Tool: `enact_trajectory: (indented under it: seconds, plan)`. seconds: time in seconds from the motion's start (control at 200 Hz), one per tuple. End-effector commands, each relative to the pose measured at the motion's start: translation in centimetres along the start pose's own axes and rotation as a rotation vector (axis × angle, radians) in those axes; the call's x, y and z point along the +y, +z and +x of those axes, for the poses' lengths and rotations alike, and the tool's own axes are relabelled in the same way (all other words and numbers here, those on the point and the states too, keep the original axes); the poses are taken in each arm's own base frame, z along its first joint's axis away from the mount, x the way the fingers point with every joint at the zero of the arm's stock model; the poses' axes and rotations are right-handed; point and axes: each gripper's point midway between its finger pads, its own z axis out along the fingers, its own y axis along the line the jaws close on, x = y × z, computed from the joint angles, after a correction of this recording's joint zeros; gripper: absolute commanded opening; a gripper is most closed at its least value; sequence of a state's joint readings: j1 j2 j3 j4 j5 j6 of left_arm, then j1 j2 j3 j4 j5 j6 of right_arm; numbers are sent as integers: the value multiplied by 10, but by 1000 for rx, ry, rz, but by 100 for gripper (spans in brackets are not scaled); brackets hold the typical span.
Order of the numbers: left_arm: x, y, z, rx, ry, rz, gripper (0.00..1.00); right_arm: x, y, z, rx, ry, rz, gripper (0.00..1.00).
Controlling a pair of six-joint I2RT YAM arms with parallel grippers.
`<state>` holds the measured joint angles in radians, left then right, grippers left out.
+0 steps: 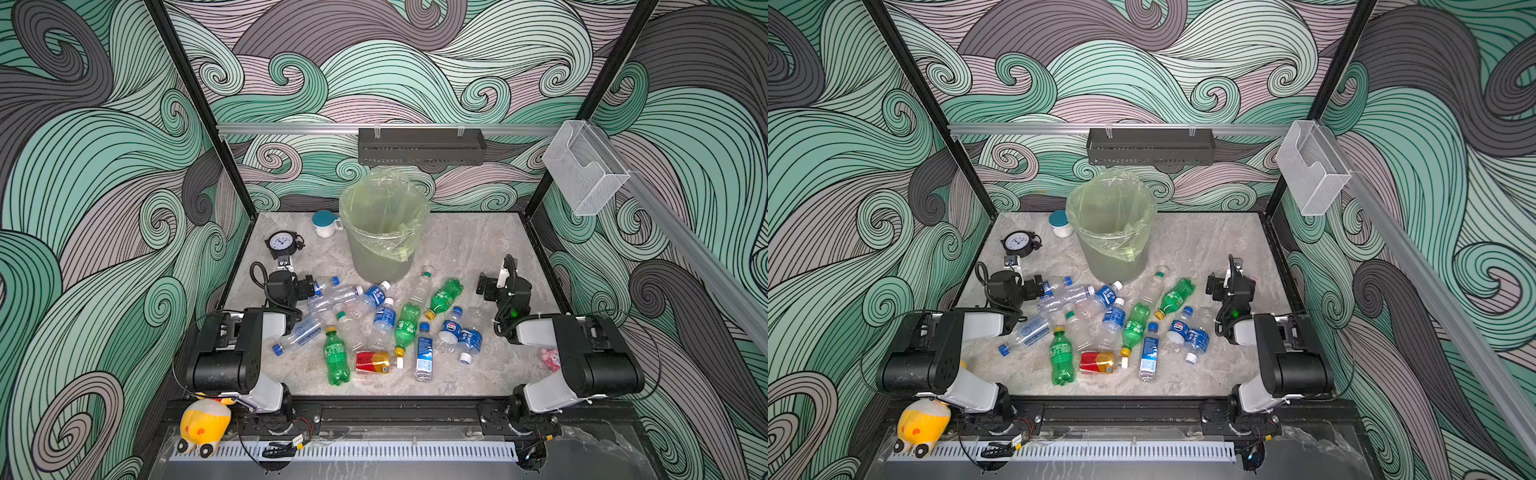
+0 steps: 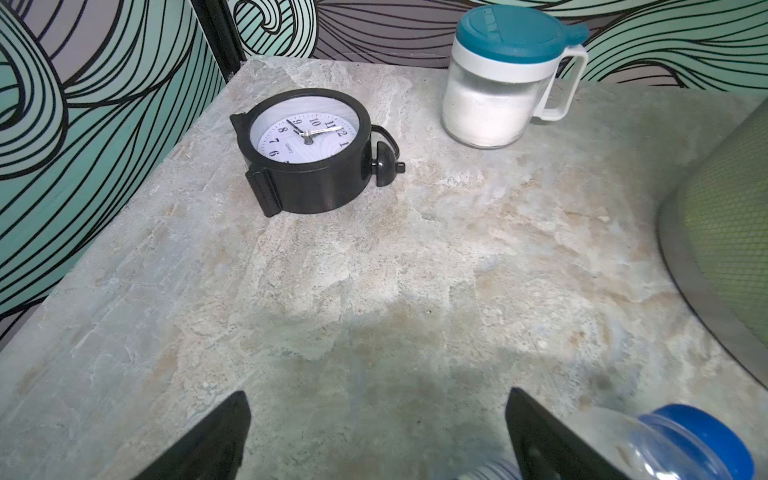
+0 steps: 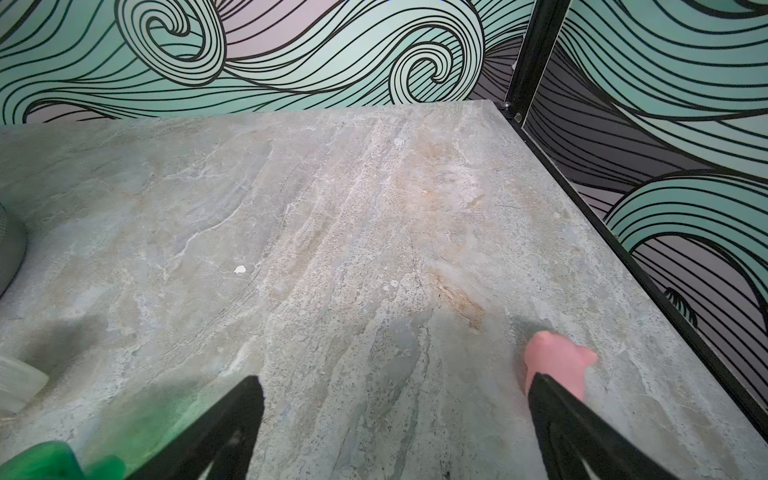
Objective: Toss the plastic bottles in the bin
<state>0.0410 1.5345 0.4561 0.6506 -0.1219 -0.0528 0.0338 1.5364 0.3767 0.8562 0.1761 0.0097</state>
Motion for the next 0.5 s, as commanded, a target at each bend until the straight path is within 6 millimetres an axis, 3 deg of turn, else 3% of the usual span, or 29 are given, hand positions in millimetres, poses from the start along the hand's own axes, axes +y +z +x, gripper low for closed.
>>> enact_trajectory:
  seconds: [0.0,0.495]
  plan:
    - [-1,1,-15,-32,1,7,99,2,1,-11,-31,-10,-6,100]
    - [-1,1,-14,-30,1,8,99,3,2,-10,-25,-9,-9,100]
